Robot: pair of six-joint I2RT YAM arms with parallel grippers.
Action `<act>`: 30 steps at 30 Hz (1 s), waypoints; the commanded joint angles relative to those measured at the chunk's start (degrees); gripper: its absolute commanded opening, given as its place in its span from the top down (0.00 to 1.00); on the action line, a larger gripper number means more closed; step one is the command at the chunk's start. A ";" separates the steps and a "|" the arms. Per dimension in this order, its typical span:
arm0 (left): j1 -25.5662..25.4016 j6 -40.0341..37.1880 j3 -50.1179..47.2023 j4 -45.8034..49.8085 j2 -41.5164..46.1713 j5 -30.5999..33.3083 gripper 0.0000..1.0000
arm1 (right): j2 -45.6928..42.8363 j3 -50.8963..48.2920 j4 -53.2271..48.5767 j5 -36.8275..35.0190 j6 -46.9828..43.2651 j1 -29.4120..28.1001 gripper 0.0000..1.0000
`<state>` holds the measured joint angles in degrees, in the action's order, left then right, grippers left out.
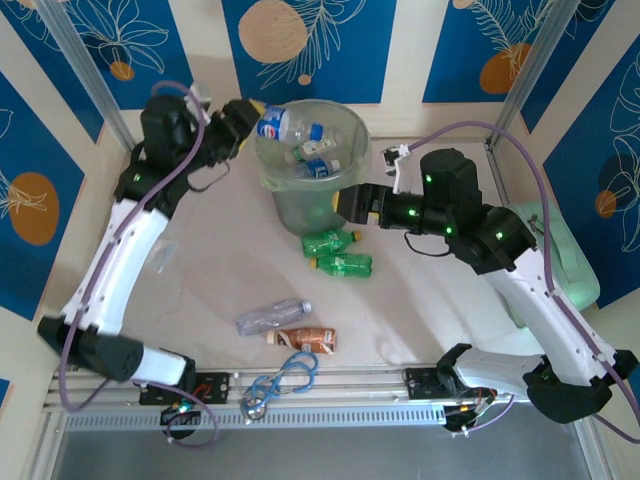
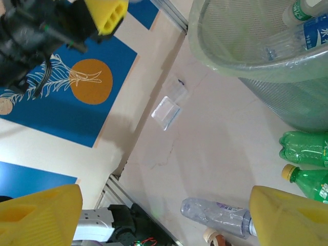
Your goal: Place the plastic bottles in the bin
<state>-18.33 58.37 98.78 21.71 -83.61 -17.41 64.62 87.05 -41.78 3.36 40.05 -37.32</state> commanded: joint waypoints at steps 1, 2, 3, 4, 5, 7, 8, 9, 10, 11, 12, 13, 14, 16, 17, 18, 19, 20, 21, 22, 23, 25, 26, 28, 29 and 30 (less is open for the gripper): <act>0.40 -2.04 7.07 1.59 -6.56 1.00 0.46 | -1.78 -1.72 -1.02 -0.66 1.34 0.31 0.15; 0.35 -1.83 8.72 2.03 -8.27 0.89 0.46 | -2.10 -2.14 -0.98 -0.80 1.58 0.40 0.15; 0.27 -1.32 10.32 2.72 -9.94 1.05 0.47 | -2.45 -2.67 -1.09 -0.74 1.77 0.56 0.15; 0.13 -0.95 11.37 3.07 -11.31 0.98 0.47 | -2.71 -2.97 -1.12 -0.72 1.94 0.60 0.15; 0.05 -0.77 11.96 3.24 -12.22 1.04 0.47 | -2.89 -3.23 -1.20 -0.64 2.04 0.67 0.15; -0.36 -0.95 12.89 3.84 -14.09 1.59 0.47 | -3.26 -3.70 -1.28 -0.81 2.13 0.80 0.15; -0.39 -0.89 13.22 4.02 -14.84 1.54 0.47 | -3.34 -3.92 -1.29 -0.80 2.13 0.84 0.15; -0.48 -0.89 13.57 4.08 -15.72 1.50 0.47 | -3.36 -4.03 -1.29 -0.80 2.13 0.89 0.15; -0.58 -1.08 13.92 4.19 -16.53 1.50 0.47 | -3.40 -4.07 -1.27 -0.80 2.14 1.00 0.15; -0.67 -1.28 14.21 4.53 -17.26 1.59 0.48 | -3.31 -4.16 -1.24 -0.74 2.13 1.02 0.15; -0.70 -1.56 14.77 4.93 -18.06 1.59 0.48 | -3.27 -4.21 -1.29 -0.64 2.13 1.11 0.15; -0.75 -1.74 15.47 5.55 -18.94 1.53 0.48 | -3.19 -4.25 -1.22 -0.55 2.13 1.19 0.15; -0.81 -1.82 15.99 5.77 -19.54 1.34 0.48 | -3.18 -4.32 -1.26 -0.54 2.13 1.20 0.15; -1.14 -2.22 16.84 6.15 -20.54 1.62 0.48 | -3.27 -4.44 -1.22 -0.54 2.13 1.20 0.15; -1.39 -2.44 17.18 6.38 -20.92 1.85 0.47 | -3.25 -4.51 -1.33 -0.54 2.05 1.28 0.15; -1.51 -2.77 17.73 6.91 -21.40 2.06 0.47 | -3.28 -4.52 -1.37 -0.54 2.13 1.29 0.15; -1.71 -2.95 18.11 7.71 -21.77 2.35 0.47 | -3.35 -4.60 -1.42 -0.53 2.05 1.37 0.15; -1.85 -3.21 18.20 8.21 -22.06 2.55 0.47 | -3.36 -4.65 -1.46 -0.54 2.04 1.37 0.15; -2.13 -3.49 18.20 8.72 -22.14 3.01 0.47 | -3.53 -4.69 -1.48 -0.63 2.00 1.42 0.15; -2.45 -3.92 18.16 9.49 -22.29 3.53 0.47 | -3.62 -4.81 -1.53 -0.59 2.05 1.46 0.15; -2.73 -4.33 18.14 9.95 -22.49 3.77 0.46 | -3.71 -4.87 -1.58 -0.63 2.05 1.54 0.15; -3.35 -5.08 18.23 10.83 -23.22 3.90 0.44 | -3.82 -5.04 -1.54 -0.47 2.05 1.79 0.15; -3.54 -5.39 18.43 11.16 -23.58 3.79 0.42 | -3.80 -5.04 -1.65 -0.32 2.05 1.81 0.15; -4.13 -6.14 19.27 12.74 -24.30 4.33 0.35 | -3.84 -4.98 -1.81 -0.19 2.05 1.94 0.15; -4.15 -6.55 19.31 13.04 -24.38 4.85 0.32 | -3.89 -4.96 -1.77 -0.23 2.05 1.99 0.15; -4.27 -6.84 19.30 13.22 -24.24 5.54 0.28 | -3.95 -4.87 -1.86 -0.26 1.99 2.03 0.15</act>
<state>-22.04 53.45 115.90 32.73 -107.02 -13.80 62.00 82.74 -42.96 2.98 41.63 -35.59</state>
